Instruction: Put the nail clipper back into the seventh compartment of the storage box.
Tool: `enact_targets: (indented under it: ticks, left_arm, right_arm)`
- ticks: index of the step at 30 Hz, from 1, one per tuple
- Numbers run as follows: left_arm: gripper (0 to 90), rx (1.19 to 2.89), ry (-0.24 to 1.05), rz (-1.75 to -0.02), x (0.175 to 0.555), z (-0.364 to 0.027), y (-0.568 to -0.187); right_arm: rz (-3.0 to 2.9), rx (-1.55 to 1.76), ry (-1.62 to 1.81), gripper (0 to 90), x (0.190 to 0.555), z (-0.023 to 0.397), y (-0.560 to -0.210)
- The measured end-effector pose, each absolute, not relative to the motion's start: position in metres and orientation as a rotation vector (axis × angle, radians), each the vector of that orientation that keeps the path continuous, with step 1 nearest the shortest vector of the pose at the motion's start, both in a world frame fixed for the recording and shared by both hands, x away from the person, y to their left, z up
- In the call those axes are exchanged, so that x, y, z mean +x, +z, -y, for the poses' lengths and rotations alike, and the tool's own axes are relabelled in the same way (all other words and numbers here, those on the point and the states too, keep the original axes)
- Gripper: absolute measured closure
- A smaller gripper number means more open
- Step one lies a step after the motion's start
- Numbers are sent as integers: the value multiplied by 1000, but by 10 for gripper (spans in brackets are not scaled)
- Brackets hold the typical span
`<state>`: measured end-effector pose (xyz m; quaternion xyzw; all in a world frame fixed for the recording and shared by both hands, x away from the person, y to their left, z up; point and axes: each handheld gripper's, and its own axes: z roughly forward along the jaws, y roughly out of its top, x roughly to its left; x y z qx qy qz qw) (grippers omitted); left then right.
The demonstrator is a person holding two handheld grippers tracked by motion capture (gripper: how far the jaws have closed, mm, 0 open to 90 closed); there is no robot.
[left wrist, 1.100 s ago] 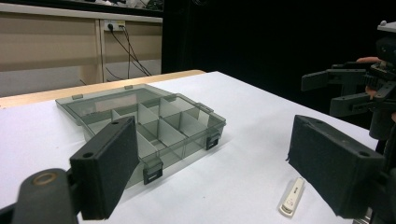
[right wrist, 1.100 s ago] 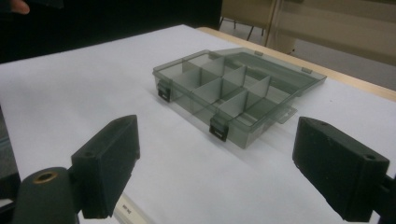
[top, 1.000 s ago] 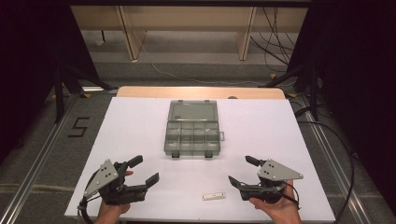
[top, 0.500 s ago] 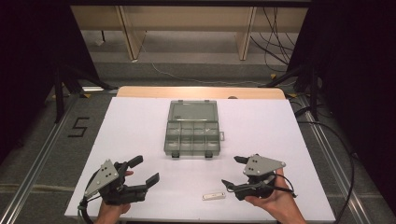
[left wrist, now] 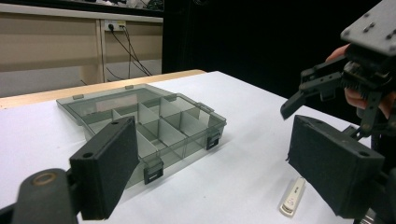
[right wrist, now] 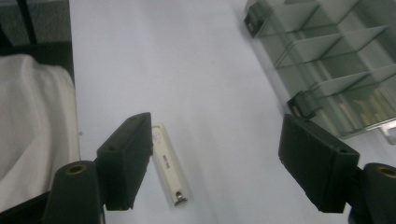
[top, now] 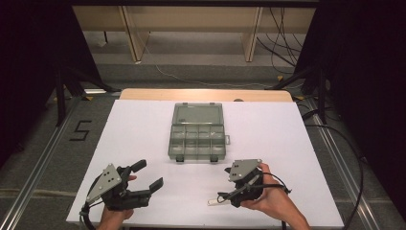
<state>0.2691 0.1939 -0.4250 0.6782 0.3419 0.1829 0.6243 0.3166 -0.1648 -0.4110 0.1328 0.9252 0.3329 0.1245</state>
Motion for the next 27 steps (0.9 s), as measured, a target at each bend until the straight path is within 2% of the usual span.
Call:
enact_targets:
  ticks: [6, 19, 20, 27]
  left_arm:
    - [154, 1558, 419, -786, 269, -194, -425]
    - [154, 1557, 417, -781, 269, -194, -425]
    - [154, 1555, 418, -784, 269, -194, -425]
    - [154, 1558, 418, -783, 269, -194, -425]
  right_arm:
    - [-2799, 314, 866, 316, 322, 154, -421]
    - [-2998, 189, 578, 484, 329, 132, -443]
    - [-3023, 181, 540, 518, 330, 130, -445]
    - [-3058, 183, 502, 598, 333, 130, -448]
